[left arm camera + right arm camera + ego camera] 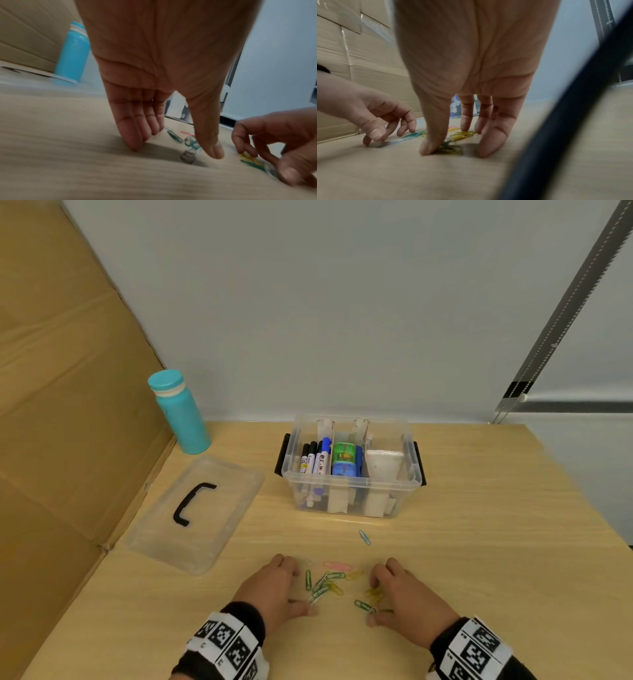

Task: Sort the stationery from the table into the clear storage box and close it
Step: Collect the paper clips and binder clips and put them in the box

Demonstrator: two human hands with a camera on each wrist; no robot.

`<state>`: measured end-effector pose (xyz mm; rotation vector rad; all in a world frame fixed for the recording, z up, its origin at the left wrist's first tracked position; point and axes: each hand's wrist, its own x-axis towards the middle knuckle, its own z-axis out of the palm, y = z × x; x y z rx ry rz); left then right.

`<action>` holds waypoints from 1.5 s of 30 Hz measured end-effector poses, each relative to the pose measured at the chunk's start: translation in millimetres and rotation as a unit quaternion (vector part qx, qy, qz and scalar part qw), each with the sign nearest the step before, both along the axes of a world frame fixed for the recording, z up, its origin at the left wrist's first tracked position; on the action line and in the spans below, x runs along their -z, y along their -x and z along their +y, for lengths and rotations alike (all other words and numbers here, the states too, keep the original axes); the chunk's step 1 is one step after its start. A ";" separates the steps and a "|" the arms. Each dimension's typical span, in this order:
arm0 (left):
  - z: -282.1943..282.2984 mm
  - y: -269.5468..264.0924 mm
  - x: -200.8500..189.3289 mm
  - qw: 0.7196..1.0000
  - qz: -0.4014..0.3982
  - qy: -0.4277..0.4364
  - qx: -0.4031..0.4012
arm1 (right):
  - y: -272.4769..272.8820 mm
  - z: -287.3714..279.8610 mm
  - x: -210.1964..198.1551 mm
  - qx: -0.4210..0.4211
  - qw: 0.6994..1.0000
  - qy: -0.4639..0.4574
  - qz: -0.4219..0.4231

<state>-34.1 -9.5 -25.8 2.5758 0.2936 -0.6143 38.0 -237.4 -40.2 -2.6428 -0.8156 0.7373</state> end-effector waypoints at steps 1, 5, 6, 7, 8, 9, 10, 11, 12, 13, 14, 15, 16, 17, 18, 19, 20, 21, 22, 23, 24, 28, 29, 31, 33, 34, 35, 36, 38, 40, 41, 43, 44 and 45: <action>-2.8 -2.9 0.3 1.000 0.002 -0.005 0.008 | 0.1 2.1 -0.4 0.000 1.000 0.003 -0.004; -17.8 -15.4 1.4 0.997 0.001 -0.066 0.051 | 9.0 14.0 -1.4 -0.024 0.998 0.037 -0.051; -21.0 -18.0 1.5 0.995 -0.002 -0.080 0.057 | 12.1 17.1 -0.9 -0.031 0.996 0.056 -0.067; -23.6 -20.3 1.4 0.994 -0.006 -0.090 0.063 | 14.9 20.1 -0.7 -0.036 0.993 0.076 -0.080; -25.7 -22.3 1.6 0.993 -0.011 -0.097 0.071 | 17.3 23.1 -1.1 -0.038 0.991 0.091 -0.092; -27.0 -23.5 2.2 0.991 -0.017 -0.103 0.079 | 19.2 25.9 -1.9 -0.038 0.989 0.101 -0.103; -27.5 -24.8 2.9 0.990 -0.022 -0.109 0.087 | 20.2 28.5 -2.4 -0.033 0.988 0.106 -0.109; -27.1 -25.6 3.6 0.989 -0.028 -0.114 0.094 | 20.5 30.9 -3.0 -0.026 0.987 0.109 -0.111; -26.2 -26.3 4.0 0.988 -0.033 -0.118 0.099 | 20.3 33.4 -3.0 -0.020 0.987 0.111 -0.111; -25.2 -27.0 4.0 0.987 -0.037 -0.119 0.104 | 19.5 35.9 -2.8 -0.013 0.987 0.113 -0.111; -24.3 -27.7 3.9 0.986 -0.039 -0.121 0.109 | 18.7 38.2 -1.6 -0.005 0.987 0.114 -0.112; -24.0 -28.4 3.8 0.985 -0.039 -0.125 0.115 | 17.7 40.7 -0.5 0.004 0.987 0.117 -0.113; -24.2 -29.3 3.4 0.983 -0.039 -0.133 0.124 | 17.5 43.2 0.0 0.012 0.986 0.120 -0.114; -25.1 -29.8 2.9 0.980 -0.039 -0.142 0.136 | 17.5 45.8 0.3 0.017 0.985 0.125 -0.115; -26.3 -30.3 2.3 0.977 -0.040 -0.151 0.147 | 17.5 47.9 0.1 0.022 0.985 0.127 -0.115; -27.5 -30.8 1.6 0.974 -0.043 -0.159 0.157 | 16.9 49.2 -0.7 0.029 0.985 0.125 -0.113; -28.4 -31.2 1.3 0.972 -0.044 -0.165 0.164 | 15.7 48.8 -2.3 0.042 0.987 0.114 -0.102; -28.8 -31.4 1.4 0.970 -0.045 -0.169 0.168 | 13.8 47.2 -5.2 0.061 0.990 0.090 -0.086; -28.8 -31.7 1.8 0.969 -0.045 -0.172 0.171 | 10.8 43.4 -7.1 0.088 0.993 0.053 -0.065; -28.1 -31.8 2.3 0.968 -0.045 -0.175 0.175 | 6.6 37.2 -6.9 0.124 0.992 0.002 -0.034; -27.1 -31.7 3.2 0.967 -0.047 -0.176 0.179 | 2.4 30.2 -5.1 0.168 0.984 -0.058 0.008; -16.6 -29.1 6.7 0.976 -0.081 -0.126 0.157 | -5.1 3.5 1.6 0.352 0.838 -0.344 0.236; -11.6 -28.2 8.0 0.984 -0.093 -0.081 0.131 | -4.9 -0.1 1.1 0.384 0.777 -0.407 0.289; -0.3 -26.2 12.6 0.989 -0.122 0.021 0.082 | -3.5 -4.7 -1.7 0.417 0.671 -0.489 0.369; 8.1 -24.4 16.0 0.984 -0.136 0.106 0.050 | -0.5 -4.6 -6.5 0.415 0.655 -0.495 0.392; 11.1 -23.8 16.6 0.979 -0.133 0.152 0.028 | 1.2 -3.2 -7.8 0.402 0.679 -0.479 0.385; 13.4 -23.3 16.0 0.971 -0.120 0.208 -0.004 | 2.9 -2.4 -7.6 0.378 0.719 -0.454 0.366; 14.8 -23.6 14.4 0.955 -0.099 0.277 -0.050 | 5.8 -0.6 -8.7 0.337 0.774 -0.419 0.333; 15.5 -24.1 11.5 0.890 -0.053 0.421 -0.167 | 12.9 0.2 -9.5 0.213 0.891 -0.321 0.242; 14.8 -24.3 10.5 0.799 -0.020 0.535 -0.273 | 22.7 2.1 -8.9 0.075 0.951 -0.234 0.189; 14.2 -24.2 10.8 0.758 -0.010 0.575 -0.308 | 28.0 3.9 -8.3 0.017 0.962 -0.198 0.186; 12.7 -23.4 11.3 0.692 0.003 0.631 -0.351 | 37.0 8.9 -7.7 -0.075 0.974 -0.122 0.176; 12.3 -23.2 11.0 0.666 0.010 0.650 -0.366 | 39.9 11.4 -6.7 -0.110 0.977 -0.093 0.159; 12.2 -22.4 12.0 0.647 0.016 0.663 -0.377 | 41.2 13.6 -5.3 -0.137 0.977 -0.080 0.140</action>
